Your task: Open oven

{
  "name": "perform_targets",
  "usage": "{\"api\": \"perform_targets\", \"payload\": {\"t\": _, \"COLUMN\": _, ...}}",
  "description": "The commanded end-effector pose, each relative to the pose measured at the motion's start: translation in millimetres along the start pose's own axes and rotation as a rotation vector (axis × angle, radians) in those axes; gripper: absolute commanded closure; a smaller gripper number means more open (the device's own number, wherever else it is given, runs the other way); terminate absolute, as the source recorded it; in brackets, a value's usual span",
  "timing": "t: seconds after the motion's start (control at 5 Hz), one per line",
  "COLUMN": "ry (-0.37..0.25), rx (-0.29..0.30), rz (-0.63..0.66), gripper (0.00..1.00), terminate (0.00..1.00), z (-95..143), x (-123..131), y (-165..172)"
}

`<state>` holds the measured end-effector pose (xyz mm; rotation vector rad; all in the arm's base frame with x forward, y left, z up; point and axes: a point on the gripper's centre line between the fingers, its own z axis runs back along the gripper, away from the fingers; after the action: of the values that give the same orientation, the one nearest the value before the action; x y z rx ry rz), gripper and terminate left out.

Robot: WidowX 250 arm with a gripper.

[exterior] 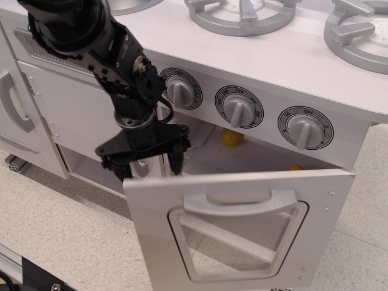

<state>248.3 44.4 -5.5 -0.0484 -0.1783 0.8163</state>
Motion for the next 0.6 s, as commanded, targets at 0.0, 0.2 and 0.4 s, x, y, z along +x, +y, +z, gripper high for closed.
{"api": "perform_targets", "payload": {"t": 0.0, "ry": 0.041, "rx": -0.064, "rz": 0.004, "gripper": 0.00, "terminate": 0.00, "z": 20.3, "x": -20.6, "y": -31.6}}
{"api": "perform_targets", "payload": {"t": 0.2, "ry": 0.109, "rx": -0.088, "rz": -0.011, "gripper": 0.00, "terminate": 0.00, "z": 23.1, "x": -40.2, "y": -38.2}}
{"api": "perform_targets", "payload": {"t": 0.4, "ry": 0.156, "rx": -0.062, "rz": -0.037, "gripper": 0.00, "terminate": 0.00, "z": 23.5, "x": -60.9, "y": -40.4}}
